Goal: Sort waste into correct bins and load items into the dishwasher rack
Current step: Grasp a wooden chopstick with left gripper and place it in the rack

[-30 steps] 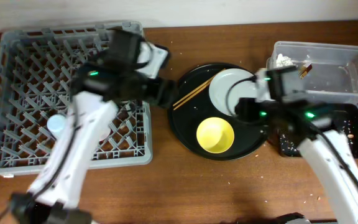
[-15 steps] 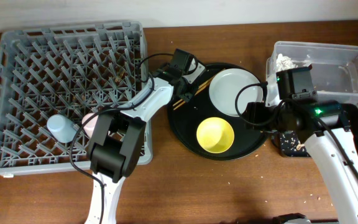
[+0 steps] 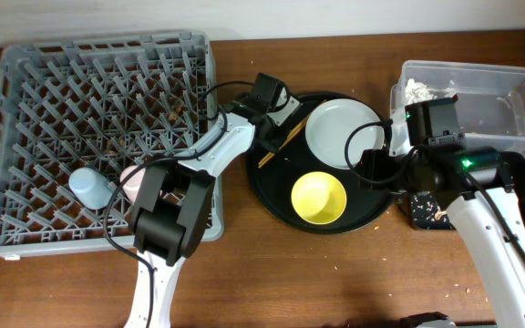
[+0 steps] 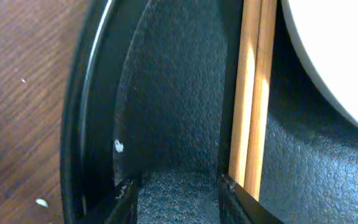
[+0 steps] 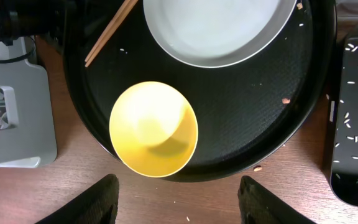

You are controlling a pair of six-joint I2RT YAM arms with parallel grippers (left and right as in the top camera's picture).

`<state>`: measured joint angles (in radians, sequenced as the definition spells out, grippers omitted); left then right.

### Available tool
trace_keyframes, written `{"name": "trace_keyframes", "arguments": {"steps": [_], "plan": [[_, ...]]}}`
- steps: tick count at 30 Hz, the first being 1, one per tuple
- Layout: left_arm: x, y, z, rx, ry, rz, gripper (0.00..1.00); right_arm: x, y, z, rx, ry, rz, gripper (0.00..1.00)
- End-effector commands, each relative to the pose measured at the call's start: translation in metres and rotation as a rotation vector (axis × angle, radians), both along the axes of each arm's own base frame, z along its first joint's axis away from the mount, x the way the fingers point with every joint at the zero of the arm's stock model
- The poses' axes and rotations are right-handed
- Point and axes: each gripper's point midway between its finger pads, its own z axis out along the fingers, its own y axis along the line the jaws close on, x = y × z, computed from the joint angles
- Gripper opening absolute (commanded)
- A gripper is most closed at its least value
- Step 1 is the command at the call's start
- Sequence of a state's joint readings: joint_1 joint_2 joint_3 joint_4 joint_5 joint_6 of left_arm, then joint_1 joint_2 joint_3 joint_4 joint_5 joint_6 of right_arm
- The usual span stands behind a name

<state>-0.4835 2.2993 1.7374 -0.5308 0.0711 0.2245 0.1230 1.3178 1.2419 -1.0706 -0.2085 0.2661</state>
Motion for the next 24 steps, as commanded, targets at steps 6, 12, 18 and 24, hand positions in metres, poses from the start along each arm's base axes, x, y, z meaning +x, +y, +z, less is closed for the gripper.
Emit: {"name": "trace_keyframes", "arguments": {"steps": [6,12,18,24], "plan": [[0.008,-0.009,0.049,-0.073,-0.055,0.029,0.42,0.001,0.000,0.003,0.006,-0.006,-0.002,0.63],[-0.002,-0.012,0.021,-0.047,0.004,0.017,0.41,0.001,0.000,0.003,0.006,-0.005,-0.002,0.63],[-0.011,-0.015,-0.001,-0.051,0.067,0.000,0.41,0.000,0.000,0.002,0.005,-0.002,-0.002,0.63],[-0.016,-0.012,-0.024,-0.031,0.105,0.002,0.41,-0.001,0.000,0.002,0.005,0.002,-0.003,0.62]]}}
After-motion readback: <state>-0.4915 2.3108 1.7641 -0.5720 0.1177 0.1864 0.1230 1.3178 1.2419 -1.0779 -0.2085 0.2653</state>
